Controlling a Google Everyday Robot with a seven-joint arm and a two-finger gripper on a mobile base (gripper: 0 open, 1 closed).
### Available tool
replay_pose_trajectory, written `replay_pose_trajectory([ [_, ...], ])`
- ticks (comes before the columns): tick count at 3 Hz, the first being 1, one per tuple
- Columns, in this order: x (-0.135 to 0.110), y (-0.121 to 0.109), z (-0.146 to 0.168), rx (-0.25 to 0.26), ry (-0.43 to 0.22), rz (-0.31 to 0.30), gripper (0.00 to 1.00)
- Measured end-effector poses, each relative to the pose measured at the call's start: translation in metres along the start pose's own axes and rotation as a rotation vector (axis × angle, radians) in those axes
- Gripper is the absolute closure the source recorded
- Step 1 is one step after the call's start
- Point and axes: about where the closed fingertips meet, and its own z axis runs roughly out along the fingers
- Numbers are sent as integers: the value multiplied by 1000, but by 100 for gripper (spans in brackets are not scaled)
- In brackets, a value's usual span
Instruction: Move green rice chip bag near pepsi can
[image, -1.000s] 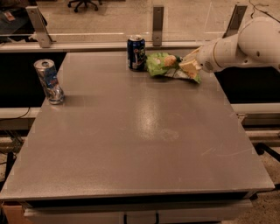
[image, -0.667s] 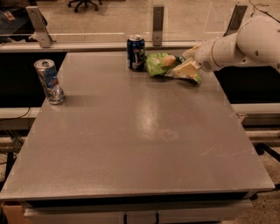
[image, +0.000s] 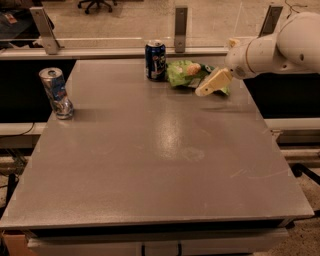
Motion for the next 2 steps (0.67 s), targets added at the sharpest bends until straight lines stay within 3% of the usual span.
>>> replay_pose_trajectory([
  [1, 4, -5, -36, -7, 0, -24, 0],
  [2, 15, -11, -92, -21, 27, -58, 0],
])
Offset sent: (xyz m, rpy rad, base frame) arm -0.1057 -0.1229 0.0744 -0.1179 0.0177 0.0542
